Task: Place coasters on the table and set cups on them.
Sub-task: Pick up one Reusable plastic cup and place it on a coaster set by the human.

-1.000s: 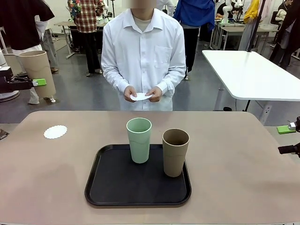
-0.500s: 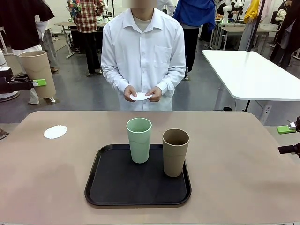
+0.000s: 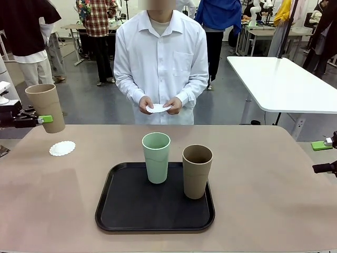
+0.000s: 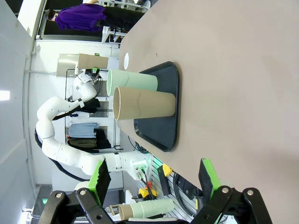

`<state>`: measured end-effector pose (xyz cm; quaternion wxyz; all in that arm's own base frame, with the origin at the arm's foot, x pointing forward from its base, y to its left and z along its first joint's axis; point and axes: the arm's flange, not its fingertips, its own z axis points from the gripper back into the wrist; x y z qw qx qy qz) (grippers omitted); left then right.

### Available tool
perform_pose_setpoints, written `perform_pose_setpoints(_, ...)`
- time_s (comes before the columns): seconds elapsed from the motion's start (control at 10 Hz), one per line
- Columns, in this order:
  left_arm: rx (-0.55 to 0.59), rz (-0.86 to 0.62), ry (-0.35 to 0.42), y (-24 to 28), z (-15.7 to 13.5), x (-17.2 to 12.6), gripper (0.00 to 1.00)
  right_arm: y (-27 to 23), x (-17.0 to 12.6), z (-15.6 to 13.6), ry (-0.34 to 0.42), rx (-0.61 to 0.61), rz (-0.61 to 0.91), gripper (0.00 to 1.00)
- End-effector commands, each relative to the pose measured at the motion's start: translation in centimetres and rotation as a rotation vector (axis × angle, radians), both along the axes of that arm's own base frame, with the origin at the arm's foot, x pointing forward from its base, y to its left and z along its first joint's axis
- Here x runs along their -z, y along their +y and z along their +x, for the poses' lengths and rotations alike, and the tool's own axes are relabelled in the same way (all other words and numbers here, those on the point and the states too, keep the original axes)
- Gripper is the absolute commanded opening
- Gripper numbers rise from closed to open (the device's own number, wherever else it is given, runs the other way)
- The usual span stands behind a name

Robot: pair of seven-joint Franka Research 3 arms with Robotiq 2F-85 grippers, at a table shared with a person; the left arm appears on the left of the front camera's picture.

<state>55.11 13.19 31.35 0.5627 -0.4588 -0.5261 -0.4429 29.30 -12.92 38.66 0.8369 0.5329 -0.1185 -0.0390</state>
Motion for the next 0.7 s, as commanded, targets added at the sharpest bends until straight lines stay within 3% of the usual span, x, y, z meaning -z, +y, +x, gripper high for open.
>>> perform_pose_setpoints(0.0,0.067,-0.010,-0.037,0.7,1.4,0.8,0.84,0.1,0.0,0.2,-0.006,-0.002,0.014,1.00)
perform_pose_setpoints(0.2,0.117,-0.021,-0.054,0.7,2.0,2.5,0.84,0.1,0.0,0.2,-0.006,-0.002,0.014,1.00)
perform_pose_setpoints(0.6,0.116,-0.032,0.023,1.5,3.3,4.9,0.84,0.1,0.0,0.2,-0.006,-0.002,0.014,1.00)
